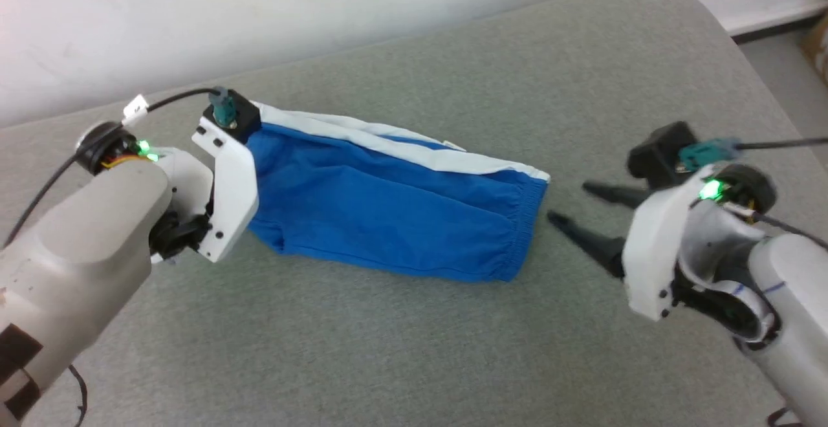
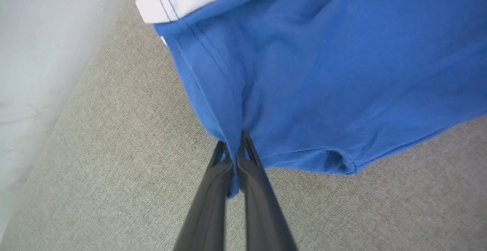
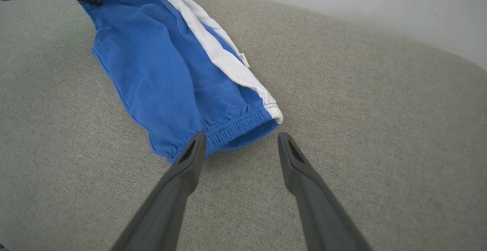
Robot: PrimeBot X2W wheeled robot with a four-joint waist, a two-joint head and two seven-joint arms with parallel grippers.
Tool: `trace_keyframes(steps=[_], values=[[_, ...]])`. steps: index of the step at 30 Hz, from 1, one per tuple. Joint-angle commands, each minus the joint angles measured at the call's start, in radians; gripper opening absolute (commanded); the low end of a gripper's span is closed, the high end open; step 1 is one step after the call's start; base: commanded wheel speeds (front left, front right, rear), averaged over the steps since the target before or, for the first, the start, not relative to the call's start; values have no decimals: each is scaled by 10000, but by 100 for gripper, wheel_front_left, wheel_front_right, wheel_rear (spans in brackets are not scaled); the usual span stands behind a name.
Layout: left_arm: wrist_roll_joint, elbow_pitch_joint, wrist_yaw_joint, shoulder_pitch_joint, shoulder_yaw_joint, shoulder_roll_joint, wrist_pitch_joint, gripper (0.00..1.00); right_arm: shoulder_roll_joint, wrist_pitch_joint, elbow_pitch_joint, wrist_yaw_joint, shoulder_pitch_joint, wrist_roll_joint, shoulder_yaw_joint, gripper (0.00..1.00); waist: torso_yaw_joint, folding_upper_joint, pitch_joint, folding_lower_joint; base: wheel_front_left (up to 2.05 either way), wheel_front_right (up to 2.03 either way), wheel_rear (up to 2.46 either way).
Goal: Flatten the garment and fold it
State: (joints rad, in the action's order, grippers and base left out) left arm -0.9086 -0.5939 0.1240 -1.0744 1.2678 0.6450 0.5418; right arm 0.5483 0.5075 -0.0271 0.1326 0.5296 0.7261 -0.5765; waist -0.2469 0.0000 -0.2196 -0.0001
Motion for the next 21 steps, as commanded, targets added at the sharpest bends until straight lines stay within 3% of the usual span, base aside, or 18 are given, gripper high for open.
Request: trace_keyframes(steps=[1,4,13,18,19,20,21], values=[[-82,-60,67,217,-14,-75,-176,0,-249,392,-218,-19,112,314,-153,100,196,0,24,1,0,0,0],[-113,-183,67,216,-46,-216,-353,0,-623,764,-685,-19,270,460,-574,100,330,0,-123,1,0,0,0],[59,-469,67,-185,-50,-568,-704,0,-1860,-126,-3273,-19,570,-118,-1499,100,733,0,-753,1,0,0,0],[-37,-771,67,-151,-76,-729,-980,0,-2068,-734,-4362,-19,659,-82,-2210,100,844,0,-865,1,0,0,0],[-99,-850,67,-94,-103,-759,-1070,0,-2050,-982,-4446,-19,706,-49,-2262,22,842,0,-830,1,0,0,0],[-172,-926,67,-30,-135,-789,-1159,0,-1995,-1226,-4480,-19,771,-59,-2344,0,843,0,-779,1,0,0,0],[-244,-1008,67,50,-180,-814,-1286,0,-1920,-1473,-4472,-19,839,-63,-2431,0,842,0,-692,1,0,0,0]])
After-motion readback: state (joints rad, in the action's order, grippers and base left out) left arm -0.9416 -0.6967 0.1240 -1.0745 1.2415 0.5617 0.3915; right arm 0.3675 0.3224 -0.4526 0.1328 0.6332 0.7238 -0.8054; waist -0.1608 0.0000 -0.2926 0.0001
